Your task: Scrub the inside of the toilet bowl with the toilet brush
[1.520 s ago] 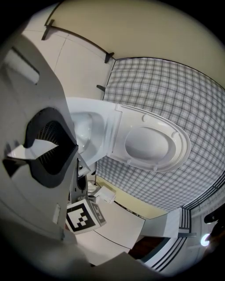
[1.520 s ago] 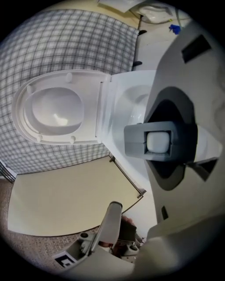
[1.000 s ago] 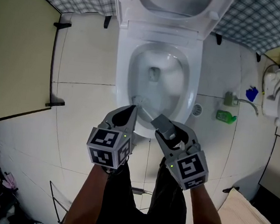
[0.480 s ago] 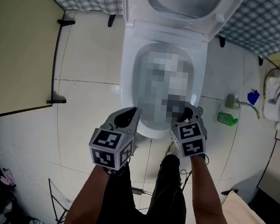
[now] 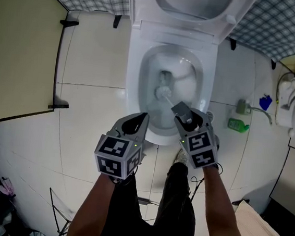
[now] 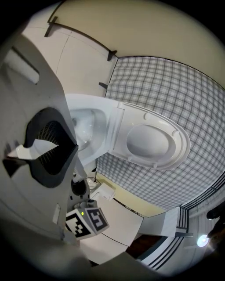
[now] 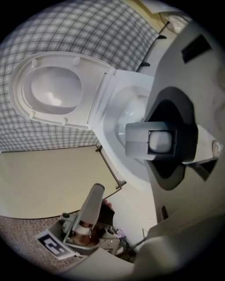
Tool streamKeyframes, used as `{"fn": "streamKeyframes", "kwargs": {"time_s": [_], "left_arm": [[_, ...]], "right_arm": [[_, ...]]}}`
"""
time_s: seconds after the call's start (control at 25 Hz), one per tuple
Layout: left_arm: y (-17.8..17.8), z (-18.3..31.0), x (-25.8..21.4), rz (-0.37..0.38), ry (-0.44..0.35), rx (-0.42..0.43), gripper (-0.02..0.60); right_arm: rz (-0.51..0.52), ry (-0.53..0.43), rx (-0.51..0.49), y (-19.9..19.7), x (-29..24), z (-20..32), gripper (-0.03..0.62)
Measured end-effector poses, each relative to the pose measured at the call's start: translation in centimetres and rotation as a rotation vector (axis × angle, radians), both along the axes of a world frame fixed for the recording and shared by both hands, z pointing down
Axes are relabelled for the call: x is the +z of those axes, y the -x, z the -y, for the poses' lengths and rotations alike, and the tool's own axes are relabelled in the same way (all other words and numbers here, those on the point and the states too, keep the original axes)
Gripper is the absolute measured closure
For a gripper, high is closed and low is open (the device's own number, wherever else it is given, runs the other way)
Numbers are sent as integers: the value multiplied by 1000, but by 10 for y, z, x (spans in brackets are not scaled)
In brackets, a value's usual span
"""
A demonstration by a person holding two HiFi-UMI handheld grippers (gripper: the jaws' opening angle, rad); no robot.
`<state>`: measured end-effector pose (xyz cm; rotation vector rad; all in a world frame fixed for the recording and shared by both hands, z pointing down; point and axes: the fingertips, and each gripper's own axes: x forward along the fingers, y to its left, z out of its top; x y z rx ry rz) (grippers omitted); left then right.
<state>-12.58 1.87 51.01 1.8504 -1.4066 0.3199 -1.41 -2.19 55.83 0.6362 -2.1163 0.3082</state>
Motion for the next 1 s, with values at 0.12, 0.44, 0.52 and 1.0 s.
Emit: {"fn": "streamKeyframes", "kwargs": {"time_s": [0.12,0.44,0.52,1.0], "left_arm": [[-4,2,-1,-3,-3,7,574],[-7,-1,1,-1,4,18,572],[-7,-2,1,-2,4,19,574],[-15,-3,-3,-4,1,38,574]], "right_arm": [[15,5,-26,-11,-20,-24,395],[-17,68,-106,-33,-65,-55,396],[-48,85,-109,-37,-65,-55,396],[-228,77,-226,-11,-2,-2,398]]}}
